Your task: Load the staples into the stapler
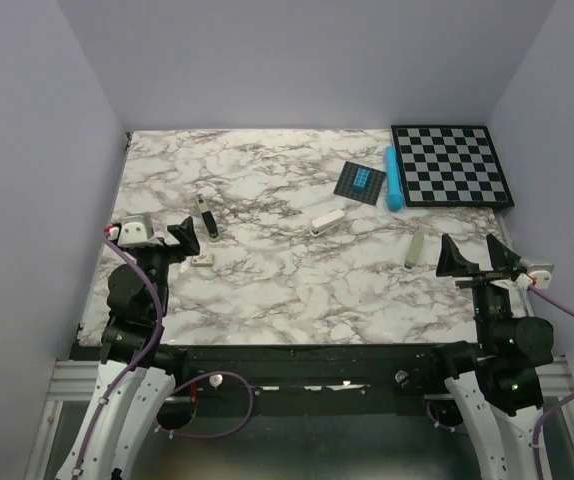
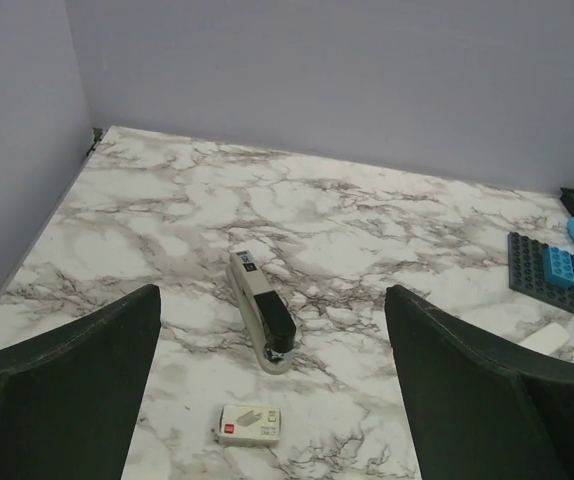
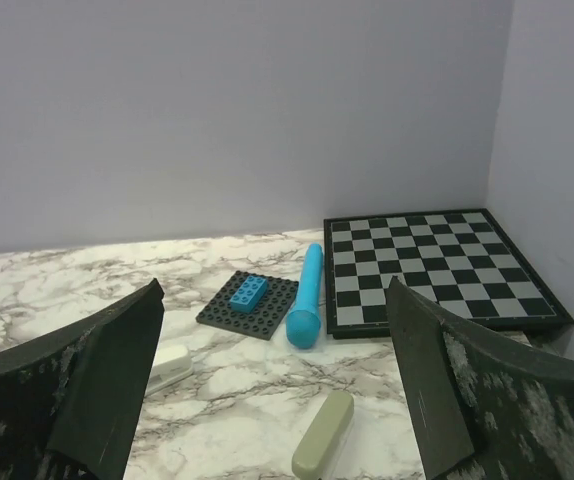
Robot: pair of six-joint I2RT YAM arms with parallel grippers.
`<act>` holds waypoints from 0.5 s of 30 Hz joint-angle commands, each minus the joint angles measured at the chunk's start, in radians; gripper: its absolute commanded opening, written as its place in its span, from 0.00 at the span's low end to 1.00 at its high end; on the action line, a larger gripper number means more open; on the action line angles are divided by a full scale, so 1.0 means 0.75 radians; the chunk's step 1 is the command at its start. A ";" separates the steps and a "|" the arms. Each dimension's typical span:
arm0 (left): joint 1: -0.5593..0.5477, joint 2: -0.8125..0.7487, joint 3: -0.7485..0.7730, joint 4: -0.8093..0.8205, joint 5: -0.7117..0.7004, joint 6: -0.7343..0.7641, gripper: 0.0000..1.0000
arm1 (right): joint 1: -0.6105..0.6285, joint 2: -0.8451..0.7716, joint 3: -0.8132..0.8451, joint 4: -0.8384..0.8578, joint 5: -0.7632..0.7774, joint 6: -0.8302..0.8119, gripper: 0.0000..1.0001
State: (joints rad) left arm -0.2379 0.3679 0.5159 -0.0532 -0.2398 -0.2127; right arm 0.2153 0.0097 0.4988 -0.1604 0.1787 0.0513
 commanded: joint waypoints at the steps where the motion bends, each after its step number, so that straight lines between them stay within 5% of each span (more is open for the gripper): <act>1: 0.000 0.041 0.059 -0.072 -0.079 -0.044 0.99 | 0.007 -0.189 0.026 -0.032 0.032 0.001 1.00; 15: 0.000 0.362 0.247 -0.489 -0.194 -0.342 0.99 | 0.014 -0.207 0.026 -0.044 0.005 0.036 1.00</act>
State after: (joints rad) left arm -0.2379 0.5903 0.6598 -0.2775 -0.3401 -0.3443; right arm 0.2161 0.0097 0.4992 -0.1738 0.1787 0.0628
